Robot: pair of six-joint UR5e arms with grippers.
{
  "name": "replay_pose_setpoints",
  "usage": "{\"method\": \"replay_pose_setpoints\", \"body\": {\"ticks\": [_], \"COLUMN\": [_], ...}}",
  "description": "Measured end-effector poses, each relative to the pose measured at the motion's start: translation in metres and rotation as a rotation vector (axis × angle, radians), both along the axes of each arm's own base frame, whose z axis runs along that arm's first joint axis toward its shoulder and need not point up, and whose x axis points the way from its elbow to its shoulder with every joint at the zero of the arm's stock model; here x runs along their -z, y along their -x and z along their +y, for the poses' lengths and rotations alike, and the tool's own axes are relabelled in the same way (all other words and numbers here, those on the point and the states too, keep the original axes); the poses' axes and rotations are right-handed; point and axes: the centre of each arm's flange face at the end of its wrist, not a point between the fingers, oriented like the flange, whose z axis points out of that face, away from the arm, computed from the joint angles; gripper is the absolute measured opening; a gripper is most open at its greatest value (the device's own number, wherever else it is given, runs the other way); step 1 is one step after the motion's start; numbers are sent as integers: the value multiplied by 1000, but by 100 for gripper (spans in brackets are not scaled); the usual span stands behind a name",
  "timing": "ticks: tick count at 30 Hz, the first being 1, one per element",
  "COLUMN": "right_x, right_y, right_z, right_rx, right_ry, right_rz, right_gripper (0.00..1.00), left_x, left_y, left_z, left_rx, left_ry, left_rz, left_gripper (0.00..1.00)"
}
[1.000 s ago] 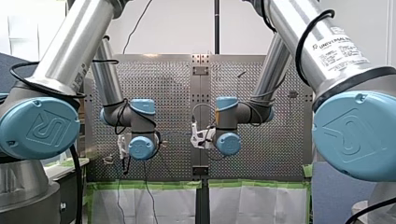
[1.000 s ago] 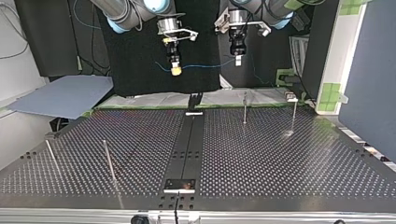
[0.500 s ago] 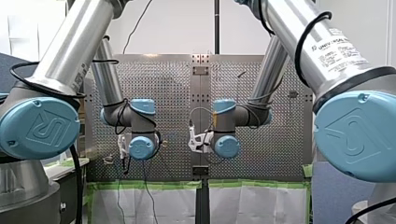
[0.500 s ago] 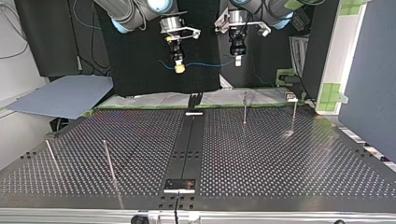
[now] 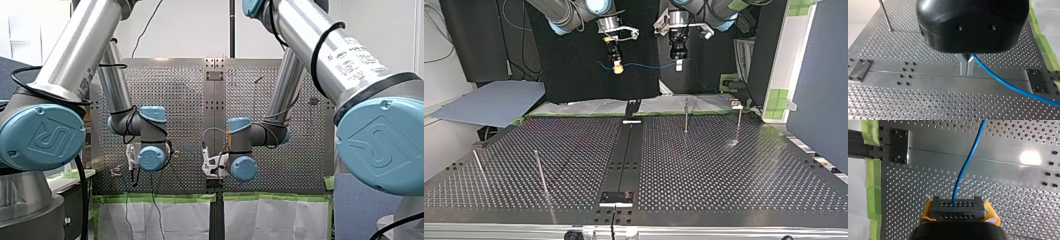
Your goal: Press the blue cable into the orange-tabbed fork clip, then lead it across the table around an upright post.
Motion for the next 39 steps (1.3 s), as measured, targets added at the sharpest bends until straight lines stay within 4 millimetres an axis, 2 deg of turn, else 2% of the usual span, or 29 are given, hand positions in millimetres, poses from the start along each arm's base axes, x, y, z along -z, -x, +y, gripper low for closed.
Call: {"method": "replay_pose_setpoints", "body": {"ticks": [13,29,35,39], "right_x": [0,-2,-37,-65], "right_y": [0,-2,-27,-37], "right_z": [0,0,5,-3], "right_rx": [0,0,5,33], "right_ry": [0,1,13,24], "right_rz": [0,-4,-73,-123], "right_gripper": [0,0,0,0], "left_x": [-14,-16,-34,-48], "left_y": [6,6,-5,-10], "left_z": [5,5,3,4], "left_rx": [45,47,37,31], "left_ry": [-87,-176,-130,-85], "left_rz": [4,2,-22,-40], "left_gripper": [0,0,0,0]}}
